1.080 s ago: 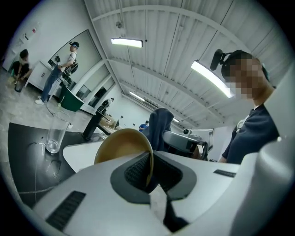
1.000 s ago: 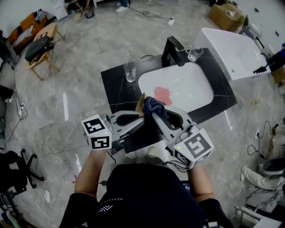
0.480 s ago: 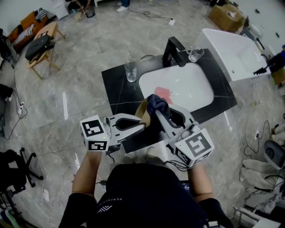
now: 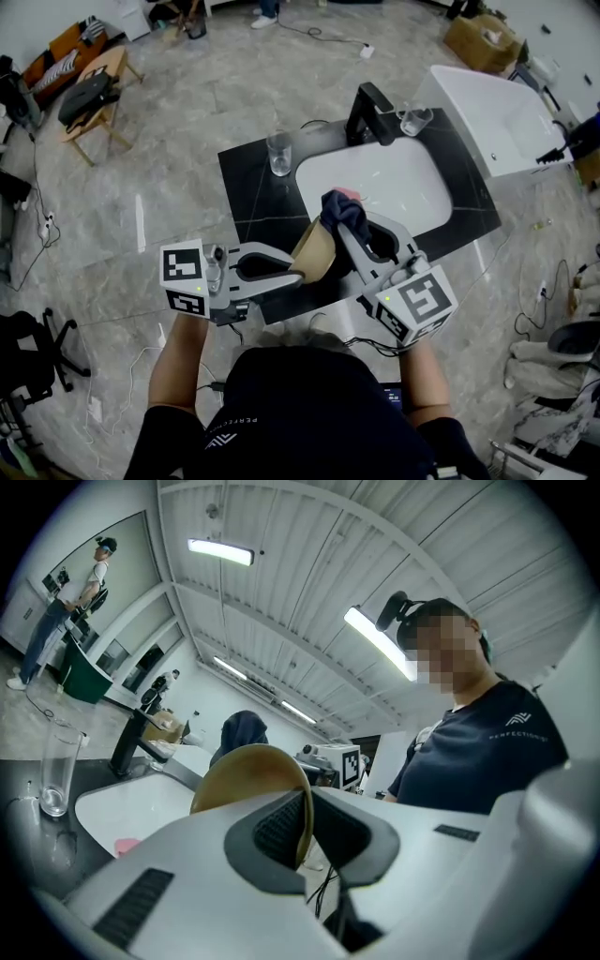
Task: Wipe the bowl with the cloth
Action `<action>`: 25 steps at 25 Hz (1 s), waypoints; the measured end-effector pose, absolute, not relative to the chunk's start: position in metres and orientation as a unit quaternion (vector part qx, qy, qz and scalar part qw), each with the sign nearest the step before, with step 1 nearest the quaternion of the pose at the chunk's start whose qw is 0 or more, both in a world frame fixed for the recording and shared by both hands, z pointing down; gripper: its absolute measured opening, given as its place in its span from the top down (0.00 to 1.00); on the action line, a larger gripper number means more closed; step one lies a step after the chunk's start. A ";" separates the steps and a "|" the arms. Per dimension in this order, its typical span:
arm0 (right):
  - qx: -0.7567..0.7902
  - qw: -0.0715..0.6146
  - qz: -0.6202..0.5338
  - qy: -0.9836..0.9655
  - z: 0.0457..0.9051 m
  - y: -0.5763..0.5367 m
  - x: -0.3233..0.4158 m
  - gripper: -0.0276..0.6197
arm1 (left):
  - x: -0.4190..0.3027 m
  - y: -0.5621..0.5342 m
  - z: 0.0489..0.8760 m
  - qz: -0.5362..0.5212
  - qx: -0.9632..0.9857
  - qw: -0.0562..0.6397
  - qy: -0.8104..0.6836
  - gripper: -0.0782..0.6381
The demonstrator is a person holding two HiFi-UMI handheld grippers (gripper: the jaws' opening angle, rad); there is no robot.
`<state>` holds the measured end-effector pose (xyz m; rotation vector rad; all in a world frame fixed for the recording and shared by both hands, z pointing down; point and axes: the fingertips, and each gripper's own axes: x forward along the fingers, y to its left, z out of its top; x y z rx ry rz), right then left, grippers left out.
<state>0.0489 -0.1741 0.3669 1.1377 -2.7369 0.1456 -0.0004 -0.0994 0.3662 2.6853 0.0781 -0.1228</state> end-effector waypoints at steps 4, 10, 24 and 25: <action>0.387 0.080 0.052 -0.917 0.366 -0.179 0.053 0.85 | -0.003 -0.101 0.351 -0.075 0.971 0.224 0.037 0.87; 0.400 0.075 0.056 -0.912 0.369 -0.187 0.053 0.85 | -0.008 -0.112 0.327 -0.129 0.968 0.214 0.026 0.87; 0.419 0.019 0.075 -0.905 0.360 -0.209 0.053 0.85 | -0.005 -0.145 0.289 -0.197 0.966 0.163 -0.048 0.87; 0.418 0.018 0.074 -0.905 0.360 -0.209 0.052 0.85 | -0.004 -0.146 0.288 -0.199 0.965 0.162 -0.049 0.87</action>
